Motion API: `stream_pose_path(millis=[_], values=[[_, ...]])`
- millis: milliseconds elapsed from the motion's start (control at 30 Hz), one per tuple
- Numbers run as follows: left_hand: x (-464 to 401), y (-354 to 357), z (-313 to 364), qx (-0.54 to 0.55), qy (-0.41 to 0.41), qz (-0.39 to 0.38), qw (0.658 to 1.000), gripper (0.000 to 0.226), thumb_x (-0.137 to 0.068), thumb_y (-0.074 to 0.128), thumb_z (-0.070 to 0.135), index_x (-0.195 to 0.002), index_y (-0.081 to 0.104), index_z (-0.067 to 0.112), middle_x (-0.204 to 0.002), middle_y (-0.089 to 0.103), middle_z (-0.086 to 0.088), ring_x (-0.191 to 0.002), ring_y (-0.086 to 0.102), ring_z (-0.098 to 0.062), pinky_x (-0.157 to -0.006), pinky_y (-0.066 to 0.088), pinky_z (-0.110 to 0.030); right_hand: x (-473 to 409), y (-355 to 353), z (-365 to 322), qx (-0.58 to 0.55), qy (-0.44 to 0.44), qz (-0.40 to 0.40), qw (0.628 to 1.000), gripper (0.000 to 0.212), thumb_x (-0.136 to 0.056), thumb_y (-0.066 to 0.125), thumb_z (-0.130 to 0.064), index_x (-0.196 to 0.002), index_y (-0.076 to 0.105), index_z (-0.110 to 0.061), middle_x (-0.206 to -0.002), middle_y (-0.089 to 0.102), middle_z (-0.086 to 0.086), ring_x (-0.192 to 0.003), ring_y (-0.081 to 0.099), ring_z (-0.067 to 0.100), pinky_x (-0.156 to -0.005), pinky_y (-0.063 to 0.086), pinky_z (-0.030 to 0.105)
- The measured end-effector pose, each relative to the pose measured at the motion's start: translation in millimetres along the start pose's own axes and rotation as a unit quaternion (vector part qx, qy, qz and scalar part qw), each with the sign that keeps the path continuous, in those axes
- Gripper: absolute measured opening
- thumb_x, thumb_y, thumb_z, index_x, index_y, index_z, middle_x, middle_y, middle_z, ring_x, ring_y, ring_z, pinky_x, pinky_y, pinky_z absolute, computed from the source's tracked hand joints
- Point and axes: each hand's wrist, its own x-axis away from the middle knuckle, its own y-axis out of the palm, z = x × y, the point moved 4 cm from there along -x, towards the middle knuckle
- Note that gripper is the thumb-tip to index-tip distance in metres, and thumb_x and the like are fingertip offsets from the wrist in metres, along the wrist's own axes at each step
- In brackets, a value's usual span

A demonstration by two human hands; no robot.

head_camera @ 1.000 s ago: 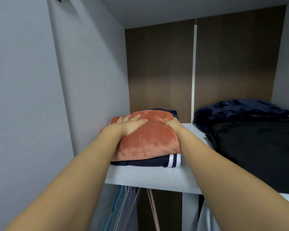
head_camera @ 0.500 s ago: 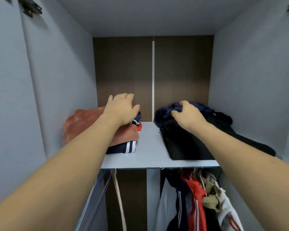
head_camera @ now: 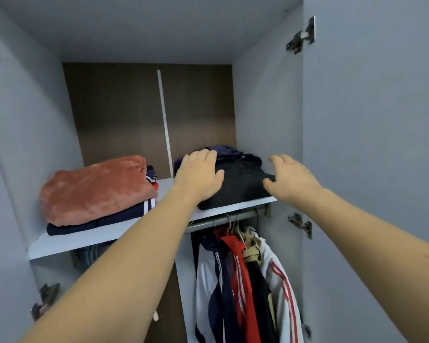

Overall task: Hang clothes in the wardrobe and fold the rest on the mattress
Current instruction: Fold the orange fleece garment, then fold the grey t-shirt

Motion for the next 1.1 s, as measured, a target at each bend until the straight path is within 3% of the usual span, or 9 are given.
stream_pose_path(millis=[133, 267, 567, 833, 1100], values=[[10, -10, 48, 0.025, 0.069, 0.014, 0.997, 0.054, -0.100, 0.045, 0.039, -0.145, 0.039, 0.011, -0.147, 0.045, -0.008, -0.133, 0.041, -0.027, -0.114, 0.029, -0.043, 52, -25, 24, 0.043, 0.051, 0.008, 0.998, 0.052, -0.095, 0.048, -0.035, -0.140, 0.040, -0.009, -0.144, 0.043, 0.011, -0.128, 0.045, 0.033, -0.105, 0.038, 0.041], [29, -38, 113, 0.076, 0.126, 0.058, 0.987, 0.051, -0.100, 0.045, 0.031, -0.144, 0.040, 0.006, -0.145, 0.047, -0.011, -0.131, 0.043, -0.028, -0.113, 0.031, -0.041, 116, -68, 58, 0.071, 0.088, 0.027, 0.993, 0.059, -0.097, 0.047, -0.034, -0.149, 0.031, -0.012, -0.150, 0.039, 0.010, -0.134, 0.039, 0.032, -0.109, 0.031, 0.038], [94, -121, 331, 0.133, 0.284, 0.168, 0.934, 0.060, -0.097, 0.048, 0.024, -0.151, 0.032, 0.003, -0.155, 0.034, -0.013, -0.144, 0.028, -0.034, -0.121, 0.017, -0.046, 289, -201, 168, 0.158, 0.137, 0.145, 0.967, 0.055, -0.091, 0.054, -0.026, -0.142, 0.043, -0.008, -0.145, 0.047, 0.010, -0.129, 0.045, 0.029, -0.110, 0.032, 0.039], [156, -135, 537, 0.209, 0.310, 0.119, 0.920, 0.061, -0.101, 0.042, 0.030, -0.154, 0.027, 0.004, -0.158, 0.029, -0.012, -0.147, 0.022, -0.032, -0.123, 0.013, -0.047, 471, -277, 309, 0.187, 0.284, 0.119, 0.933, 0.056, -0.094, 0.051, -0.029, -0.145, 0.039, -0.010, -0.146, 0.045, 0.008, -0.130, 0.044, 0.030, -0.109, 0.035, 0.039], [178, -122, 746, 0.244, 0.410, 0.086, 0.875, 0.059, -0.100, 0.042, 0.033, -0.150, 0.032, 0.005, -0.153, 0.036, -0.012, -0.142, 0.030, -0.031, -0.121, 0.017, -0.047, 591, -304, 453, 0.184, 0.408, 0.099, 0.889, 0.057, -0.096, 0.048, -0.031, -0.148, 0.035, -0.013, -0.152, 0.040, 0.006, -0.136, 0.039, 0.028, -0.113, 0.030, 0.039]])
